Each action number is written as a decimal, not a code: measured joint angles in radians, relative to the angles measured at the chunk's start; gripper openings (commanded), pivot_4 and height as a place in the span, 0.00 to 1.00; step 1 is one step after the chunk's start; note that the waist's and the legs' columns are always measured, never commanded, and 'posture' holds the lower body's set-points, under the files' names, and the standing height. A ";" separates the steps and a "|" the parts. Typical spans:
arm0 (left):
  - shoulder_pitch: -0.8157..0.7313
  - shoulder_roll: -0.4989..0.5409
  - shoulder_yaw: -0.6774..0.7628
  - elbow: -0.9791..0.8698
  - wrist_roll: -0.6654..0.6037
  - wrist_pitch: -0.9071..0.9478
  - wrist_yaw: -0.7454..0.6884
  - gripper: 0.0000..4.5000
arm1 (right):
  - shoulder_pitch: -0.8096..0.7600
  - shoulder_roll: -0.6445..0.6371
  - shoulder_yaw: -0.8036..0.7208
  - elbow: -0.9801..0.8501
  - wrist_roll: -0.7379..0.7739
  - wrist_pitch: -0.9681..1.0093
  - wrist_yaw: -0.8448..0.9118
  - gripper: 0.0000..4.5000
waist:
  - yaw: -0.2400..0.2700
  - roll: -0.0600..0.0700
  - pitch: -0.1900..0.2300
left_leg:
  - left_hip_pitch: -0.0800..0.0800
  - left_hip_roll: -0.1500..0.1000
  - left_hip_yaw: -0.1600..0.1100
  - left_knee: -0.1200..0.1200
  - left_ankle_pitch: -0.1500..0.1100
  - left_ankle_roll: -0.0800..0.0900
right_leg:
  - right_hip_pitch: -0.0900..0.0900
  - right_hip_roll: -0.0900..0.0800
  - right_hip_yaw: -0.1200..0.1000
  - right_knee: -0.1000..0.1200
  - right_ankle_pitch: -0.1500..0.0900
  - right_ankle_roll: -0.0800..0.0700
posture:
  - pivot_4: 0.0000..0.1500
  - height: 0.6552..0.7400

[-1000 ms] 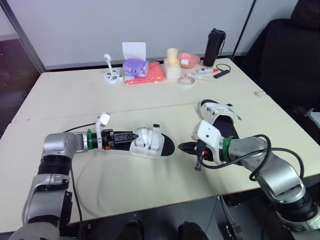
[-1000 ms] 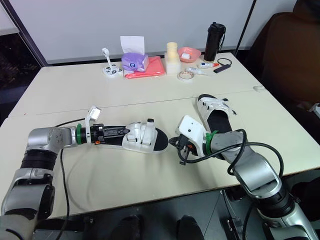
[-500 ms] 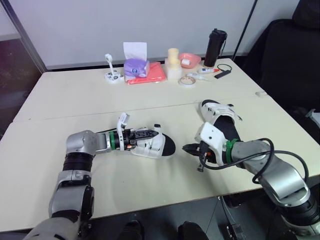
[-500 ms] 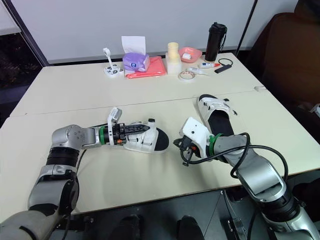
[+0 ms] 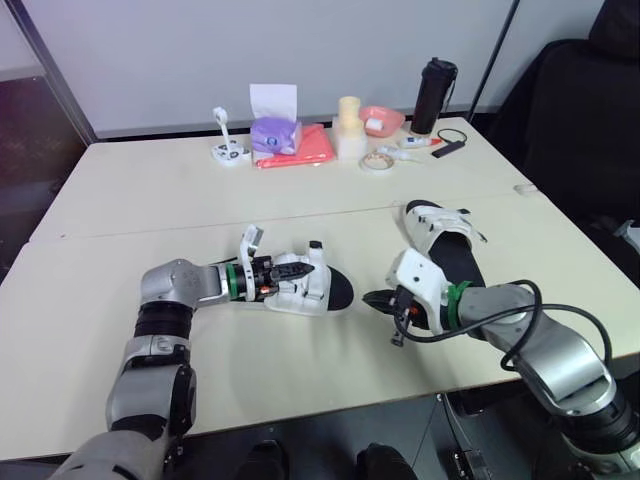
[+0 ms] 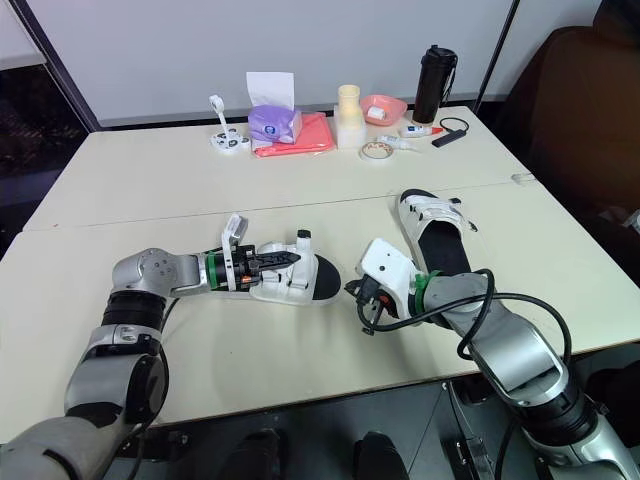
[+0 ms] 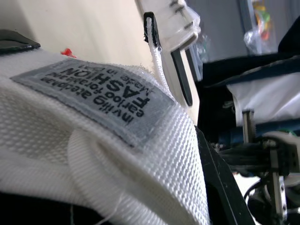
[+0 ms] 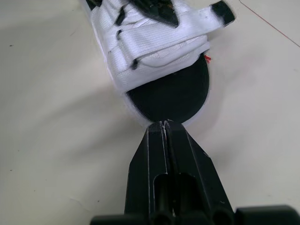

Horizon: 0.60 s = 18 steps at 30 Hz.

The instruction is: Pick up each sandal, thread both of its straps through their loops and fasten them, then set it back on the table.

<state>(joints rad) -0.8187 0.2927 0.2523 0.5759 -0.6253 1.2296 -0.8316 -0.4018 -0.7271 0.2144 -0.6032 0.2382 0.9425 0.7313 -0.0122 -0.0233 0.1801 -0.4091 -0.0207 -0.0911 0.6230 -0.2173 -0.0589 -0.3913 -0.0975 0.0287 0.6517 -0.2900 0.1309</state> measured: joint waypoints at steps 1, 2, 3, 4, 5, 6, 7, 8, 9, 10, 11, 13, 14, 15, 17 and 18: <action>0.000 -0.015 0.023 0.000 -0.007 -0.005 0.029 0.00 | 0.000 0.000 0.003 0.000 0.000 -0.001 0.000 0.00 | 0.000 0.000 0.000 | 0.000 0.000 0.000 0.000 0.000 0.000 | 0.000 0.000 0.000 0.000 0.000 0.000 | 1.00 1.00; -0.001 -0.050 0.082 0.000 -0.019 -0.035 0.094 0.00 | 0.000 0.000 0.006 0.001 0.000 -0.004 -0.002 0.00 | 0.002 0.000 0.000 | 0.000 0.000 0.000 0.000 0.000 0.000 | 0.000 0.000 0.000 0.000 0.000 0.000 | 1.00 1.00; -0.005 -0.087 0.137 0.000 -0.032 -0.072 0.156 0.00 | 0.001 0.001 0.010 0.002 0.000 -0.008 -0.003 0.00 | 0.004 -0.001 0.001 | 0.000 0.000 -0.001 0.001 0.000 0.000 | 0.000 0.000 0.000 0.000 0.000 0.000 | 1.00 1.00; -0.013 -0.121 0.189 0.000 -0.046 -0.112 0.209 0.00 | 0.001 0.001 0.011 0.002 0.000 -0.011 -0.005 0.00 | 0.005 -0.001 0.001 | -0.001 0.000 -0.001 0.001 0.000 0.000 | 0.000 0.000 0.000 0.000 0.000 0.000 | 1.00 1.00; -0.026 -0.164 0.244 -0.001 -0.069 -0.160 0.271 0.00 | 0.001 0.002 0.014 0.002 0.000 -0.013 -0.009 0.00 | 0.006 -0.002 0.001 | -0.001 0.000 -0.001 0.001 0.000 0.000 | 0.000 -0.001 0.000 0.000 0.000 0.000 | 1.00 1.00; -0.044 -0.211 0.292 -0.003 -0.084 -0.222 0.335 0.00 | 0.001 0.002 0.016 0.003 -0.001 -0.014 -0.011 0.00 | 0.008 -0.003 0.001 | -0.001 0.000 -0.001 0.002 0.000 0.000 | 0.000 -0.001 0.000 0.000 0.000 0.000 | 1.00 1.00; -0.065 -0.261 0.332 -0.007 -0.100 -0.300 0.397 0.00 | 0.001 0.005 0.020 0.004 -0.001 -0.016 -0.015 0.00 | 0.011 -0.003 0.002 | -0.002 0.000 -0.001 0.002 0.000 0.000 | 0.000 -0.001 0.000 -0.001 0.000 0.000 | 1.00 1.00; -0.084 -0.300 0.354 -0.009 -0.108 -0.362 0.440 0.00 | 0.001 0.009 0.025 0.006 -0.001 -0.017 -0.017 0.00 | 0.013 -0.003 0.002 | -0.002 0.000 0.000 0.002 0.000 0.000 | 0.000 -0.001 0.000 -0.001 0.000 0.000 | 1.00 1.00; -0.104 -0.338 0.371 -0.008 -0.114 -0.431 0.482 0.00 | 0.000 0.013 0.032 0.010 -0.001 -0.018 -0.019 0.00 | 0.015 -0.003 0.002 | -0.002 0.000 0.000 0.002 0.000 0.000 | 0.000 -0.001 0.000 -0.002 0.000 0.001 | 1.00 1.00; -0.127 -0.382 0.394 -0.001 -0.117 -0.525 0.527 0.00 | 0.000 0.019 0.040 0.017 -0.001 -0.019 -0.020 0.00 | 0.018 -0.004 0.002 | -0.002 0.000 0.000 0.002 0.000 0.000 | 0.000 -0.001 0.000 -0.002 0.001 0.001 | 1.00 1.00; -0.144 -0.409 0.400 0.008 -0.117 -0.598 0.556 0.00 | -0.001 0.023 0.047 0.021 -0.001 -0.020 -0.021 0.00 | 0.018 -0.004 0.002 | -0.002 0.000 0.000 0.002 0.000 0.000 | 0.000 -0.001 0.000 -0.003 0.001 0.001 | 1.00 1.00; -0.173 -0.452 0.402 0.049 -0.111 -0.748 0.607 0.00 | -0.005 0.027 0.057 0.030 -0.002 -0.025 -0.021 0.00 | 0.017 -0.004 0.002 | -0.002 0.000 0.001 0.001 0.000 0.000 | 0.000 -0.001 0.000 -0.003 0.001 0.001 | 1.00 1.00; -0.181 -0.469 0.405 0.068 -0.106 -0.812 0.634 0.00 | -0.009 0.028 0.059 0.037 -0.003 -0.028 -0.021 0.00 | 0.017 -0.004 0.002 | -0.002 -0.001 0.001 0.001 0.000 0.000 | 0.000 -0.001 0.000 -0.003 0.001 0.001 | 1.00 1.00; -0.189 -0.479 0.402 0.102 -0.097 -0.886 0.668 0.00 | -0.016 0.031 0.064 0.042 -0.007 -0.029 -0.023 0.00 | 0.015 -0.004 0.002 | -0.002 0.000 0.001 0.001 0.000 0.000 | -0.001 -0.001 0.000 -0.003 0.001 0.001 | 1.00 1.00; -0.198 -0.480 0.404 0.151 -0.076 -1.003 0.738 0.00 | -0.017 0.031 0.065 0.044 -0.010 -0.032 -0.025 0.00 | 0.013 -0.004 0.002 | -0.002 0.000 0.001 0.000 0.000 0.000 | -0.001 -0.001 0.000 -0.003 0.001 0.001 | 1.00 1.00; -0.205 -0.482 0.409 0.186 -0.063 -1.073 0.788 0.00 | -0.017 0.031 0.069 0.044 -0.013 -0.033 -0.026 0.00 | 0.015 -0.004 0.003 | -0.002 0.000 0.001 0.000 0.000 0.000 | -0.001 -0.001 0.000 -0.003 0.001 0.001 | 1.00 1.00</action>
<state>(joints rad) -1.0237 -0.1889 0.6609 0.7617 -0.6886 0.1568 -0.0438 -0.4192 -0.6960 0.2838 -0.5588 0.2248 0.9098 0.7051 0.0029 -0.0275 0.1826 -0.4110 -0.0212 -0.0902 0.6232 -0.2175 -0.0591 -0.3922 -0.0981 0.0286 0.6484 -0.2894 0.1317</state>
